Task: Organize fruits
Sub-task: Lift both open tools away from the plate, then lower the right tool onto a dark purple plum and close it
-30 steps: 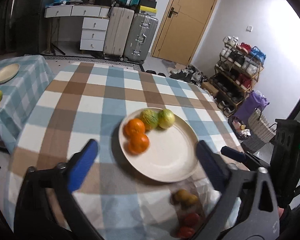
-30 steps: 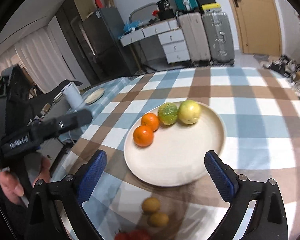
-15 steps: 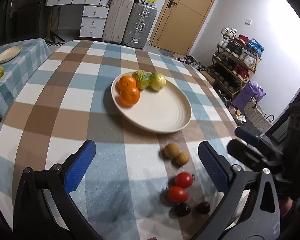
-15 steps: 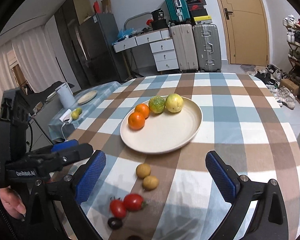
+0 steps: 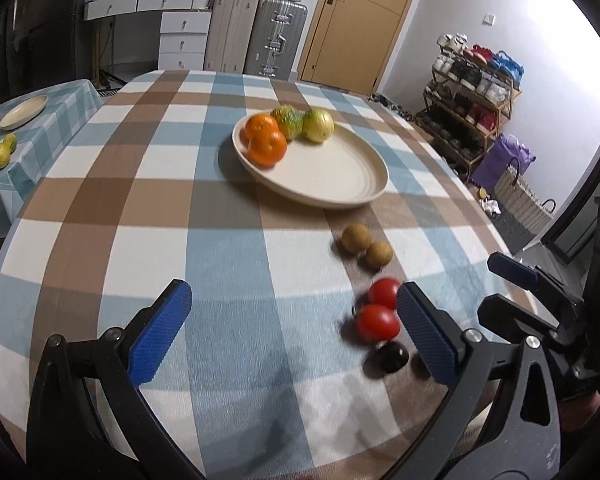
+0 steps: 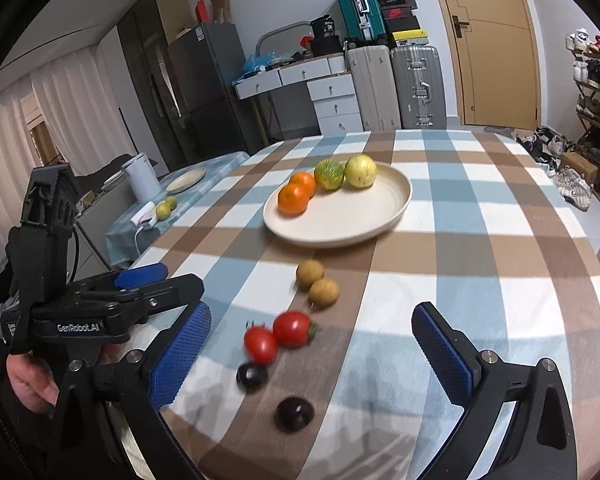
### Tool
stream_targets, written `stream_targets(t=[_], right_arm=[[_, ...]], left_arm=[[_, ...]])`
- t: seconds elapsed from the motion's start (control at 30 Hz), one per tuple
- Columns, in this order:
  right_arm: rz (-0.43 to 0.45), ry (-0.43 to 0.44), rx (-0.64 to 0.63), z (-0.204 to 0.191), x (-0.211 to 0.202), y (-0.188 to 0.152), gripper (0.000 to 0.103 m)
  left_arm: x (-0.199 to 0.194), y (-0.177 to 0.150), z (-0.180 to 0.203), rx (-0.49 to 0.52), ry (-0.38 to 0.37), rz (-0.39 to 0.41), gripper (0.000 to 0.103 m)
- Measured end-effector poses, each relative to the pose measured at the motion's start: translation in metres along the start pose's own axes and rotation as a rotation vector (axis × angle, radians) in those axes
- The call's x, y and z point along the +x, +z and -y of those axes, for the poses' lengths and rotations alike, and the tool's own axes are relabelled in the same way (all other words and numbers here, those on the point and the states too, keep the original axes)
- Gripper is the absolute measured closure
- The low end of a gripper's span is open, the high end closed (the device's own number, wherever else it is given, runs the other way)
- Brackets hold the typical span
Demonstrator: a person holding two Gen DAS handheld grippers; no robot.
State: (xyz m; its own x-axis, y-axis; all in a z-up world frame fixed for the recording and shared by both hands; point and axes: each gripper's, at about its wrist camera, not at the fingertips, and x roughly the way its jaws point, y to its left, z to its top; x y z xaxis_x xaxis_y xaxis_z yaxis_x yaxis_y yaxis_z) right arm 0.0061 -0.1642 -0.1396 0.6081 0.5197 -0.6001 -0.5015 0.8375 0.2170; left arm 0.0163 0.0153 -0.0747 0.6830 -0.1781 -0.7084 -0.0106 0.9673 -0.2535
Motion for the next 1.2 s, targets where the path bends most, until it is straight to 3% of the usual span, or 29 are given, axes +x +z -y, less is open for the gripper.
stream_targets(t=[0.43,0.67,0.83,0.97,1.0,1.2], right_arm=[[-0.062,0.057,-0.008,-0.008,0.0,-0.047,0.001],[-0.064,0.068,-0.018,-0.012,0.002,-0.056,0.001],[-0.08,0.083,-0.022,-0.013,0.004,-0.059,0.017],[-0.091,0.092,-0.006,-0.01,0.007,-0.061,0.023],[-0.092,0.095,-0.006,-0.01,0.007,-0.061,0.03],[-0.096,0.091,-0.026,-0.013,0.007,-0.062,0.048]], left_arm=[[0.008,-0.017,0.013,0.052,0.012,-0.044,0.001],[0.009,-0.018,0.016,0.059,0.015,-0.044,0.001],[0.009,-0.021,0.014,0.057,0.016,-0.052,0.001],[0.009,-0.023,0.01,0.054,0.017,-0.056,0.001],[0.009,-0.023,0.01,0.056,0.017,-0.054,0.001],[0.01,-0.023,0.01,0.052,0.014,-0.063,0.001]])
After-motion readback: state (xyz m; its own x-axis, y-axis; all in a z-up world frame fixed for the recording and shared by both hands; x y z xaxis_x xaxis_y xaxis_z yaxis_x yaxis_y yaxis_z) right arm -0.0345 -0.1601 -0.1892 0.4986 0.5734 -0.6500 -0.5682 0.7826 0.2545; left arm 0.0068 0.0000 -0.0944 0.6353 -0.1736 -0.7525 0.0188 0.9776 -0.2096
